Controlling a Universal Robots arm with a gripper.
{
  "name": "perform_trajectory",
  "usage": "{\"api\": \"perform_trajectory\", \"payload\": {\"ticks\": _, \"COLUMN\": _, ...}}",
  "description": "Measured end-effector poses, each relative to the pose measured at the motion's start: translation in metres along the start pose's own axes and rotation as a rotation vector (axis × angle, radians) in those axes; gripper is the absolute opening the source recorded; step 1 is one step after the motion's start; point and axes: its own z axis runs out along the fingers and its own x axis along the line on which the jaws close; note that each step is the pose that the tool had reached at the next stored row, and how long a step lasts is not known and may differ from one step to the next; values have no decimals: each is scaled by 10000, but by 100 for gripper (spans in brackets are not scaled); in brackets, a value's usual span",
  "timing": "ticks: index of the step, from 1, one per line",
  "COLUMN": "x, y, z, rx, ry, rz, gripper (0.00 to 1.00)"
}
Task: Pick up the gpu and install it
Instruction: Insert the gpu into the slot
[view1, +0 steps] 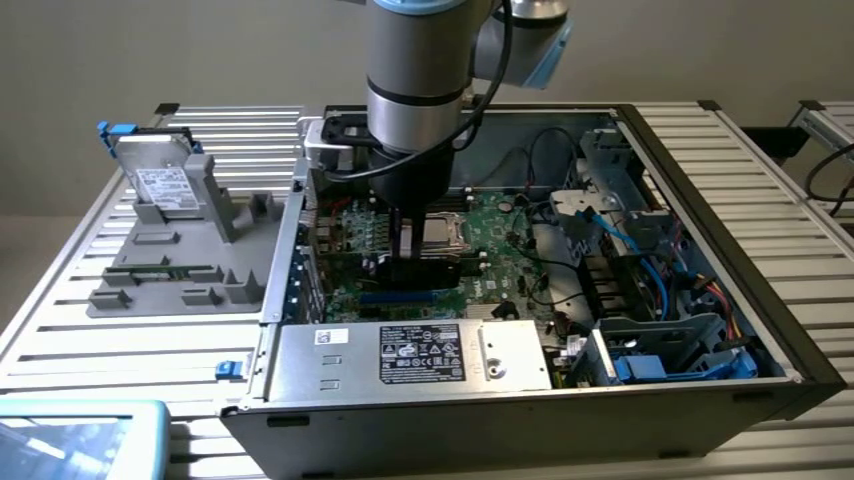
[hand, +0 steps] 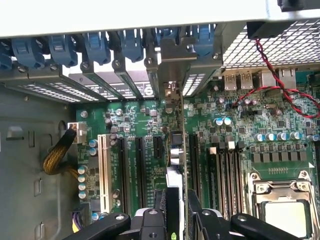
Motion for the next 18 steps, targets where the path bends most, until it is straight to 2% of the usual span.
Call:
{"api": "perform_trajectory", "payload": {"ticks": 7, "x": -2, "y": 0, "z": 3, "rx": -9, "ry": 2, "rz": -1, "gripper": 28}}
{"api": "perform_trajectory", "payload": {"ticks": 10, "x": -25, "y": 1, "z": 3, "rx": -8, "ry": 31, "rz": 0, "gripper": 28}}
{"api": "perform_trajectory", "payload": {"ticks": 18, "x": -26, "y": 2, "z": 10, "rx": -12, "ry": 40, "rz": 1, "gripper": 28}}
